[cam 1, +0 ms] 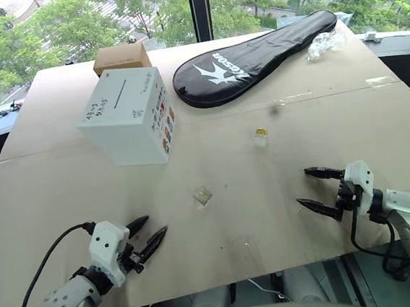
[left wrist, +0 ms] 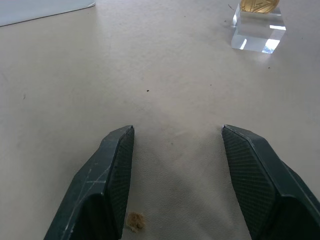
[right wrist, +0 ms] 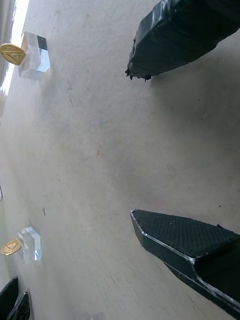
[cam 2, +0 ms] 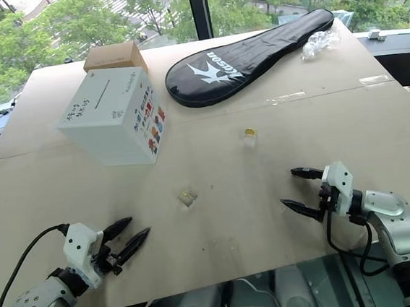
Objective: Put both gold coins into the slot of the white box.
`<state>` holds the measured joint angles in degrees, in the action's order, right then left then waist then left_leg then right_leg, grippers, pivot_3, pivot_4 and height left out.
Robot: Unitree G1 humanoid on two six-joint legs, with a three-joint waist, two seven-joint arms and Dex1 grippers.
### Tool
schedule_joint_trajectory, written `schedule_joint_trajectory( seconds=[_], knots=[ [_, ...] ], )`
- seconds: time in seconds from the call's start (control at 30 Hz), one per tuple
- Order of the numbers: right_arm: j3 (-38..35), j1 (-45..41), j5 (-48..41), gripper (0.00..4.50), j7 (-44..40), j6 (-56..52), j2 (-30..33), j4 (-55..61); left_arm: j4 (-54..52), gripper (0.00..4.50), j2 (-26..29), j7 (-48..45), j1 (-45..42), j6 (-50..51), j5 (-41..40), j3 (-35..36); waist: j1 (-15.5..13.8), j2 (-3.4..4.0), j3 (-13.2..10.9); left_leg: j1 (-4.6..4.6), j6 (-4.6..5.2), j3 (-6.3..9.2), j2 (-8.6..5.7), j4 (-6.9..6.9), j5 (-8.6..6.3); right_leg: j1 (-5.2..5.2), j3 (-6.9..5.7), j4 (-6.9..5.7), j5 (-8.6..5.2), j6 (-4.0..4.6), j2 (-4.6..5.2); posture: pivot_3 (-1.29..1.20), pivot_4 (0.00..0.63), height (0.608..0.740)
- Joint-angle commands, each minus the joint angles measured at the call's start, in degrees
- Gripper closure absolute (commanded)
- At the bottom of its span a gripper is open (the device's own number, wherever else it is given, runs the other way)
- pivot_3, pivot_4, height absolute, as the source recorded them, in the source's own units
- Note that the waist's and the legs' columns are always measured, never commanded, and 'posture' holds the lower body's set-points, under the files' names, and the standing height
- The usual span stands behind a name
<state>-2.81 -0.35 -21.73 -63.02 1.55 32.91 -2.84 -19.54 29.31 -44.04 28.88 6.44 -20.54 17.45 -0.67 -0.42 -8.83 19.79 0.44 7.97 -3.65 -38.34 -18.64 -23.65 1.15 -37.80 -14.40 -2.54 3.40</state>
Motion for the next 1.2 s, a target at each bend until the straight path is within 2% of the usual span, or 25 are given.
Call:
schedule_joint_trajectory(
  seconds=[0.03,0.8,0.9,1.0,1.1,1.2],
  knots=[
    [-1.31,0.05,-1.08,0.00,-0.21,0.20,0.65,1.44,-0.93,1.68,0.38,-0.33,0.17,-1.25,-0.54,0.41,0.00,0.00,0.00,0.00,0.00,0.00,0.00,0.00,0.00,0.00,0.00,0.00,0.00,0.00,0.00,0.00,0.150,0.740],
    [-1.82,-2.78,-1.77,0.00,2.27,-2.54,0.06,2.18,-0.89,1.68,0.04,-1.42,0.18,-1.38,-2.50,1.61,0.04,0.00,0.00,0.00,0.00,0.00,0.00,0.00,0.00,0.00,0.00,0.00,0.00,0.00,0.00,0.00,0.150,0.740],
    [-1.91,-7.30,-2.06,0.00,6.04,-5.98,-1.23,1.57,-1.95,1.68,1.43,-3.27,-0.73,0.17,-6.11,3.06,0.32,0.02,-0.01,0.00,0.00,-0.01,0.00,0.00,0.00,0.00,0.01,-0.01,0.00,0.00,0.00,0.00,0.150,0.740],
    [-0.01,-16.06,-0.84,0.00,9.57,-9.74,-3.61,-1.08,-4.27,1.68,4.70,-6.23,-2.93,3.43,-11.75,5.09,0.84,0.04,-0.03,-0.02,-0.01,-0.01,0.02,-0.01,0.01,-0.01,0.01,-0.07,0.00,0.01,-0.02,0.00,0.150,0.740],
    [1.86,-25.05,1.56,0.00,11.49,-12.08,-5.73,-7.33,-7.07,1.68,8.54,-8.46,-4.93,9.25,-19.20,7.01,1.41,0.06,-0.04,-0.02,-0.02,0.01,0.03,-0.02,0.01,-0.01,-0.02,-0.09,0.00,0.01,-0.04,0.00,0.150,0.740],
    [3.70,-33.12,3.08,0.00,11.49,-14.61,-8.04,-15.41,-8.83,1.68,11.71,-8.49,-7.75,12.12,-21.49,8.42,1.57,0.06,-0.04,0.01,-0.01,0.01,0.02,0.02,0.01,-0.05,-0.02,-0.02,0.01,0.01,-0.03,0.00,0.150,0.740]
  ],
)
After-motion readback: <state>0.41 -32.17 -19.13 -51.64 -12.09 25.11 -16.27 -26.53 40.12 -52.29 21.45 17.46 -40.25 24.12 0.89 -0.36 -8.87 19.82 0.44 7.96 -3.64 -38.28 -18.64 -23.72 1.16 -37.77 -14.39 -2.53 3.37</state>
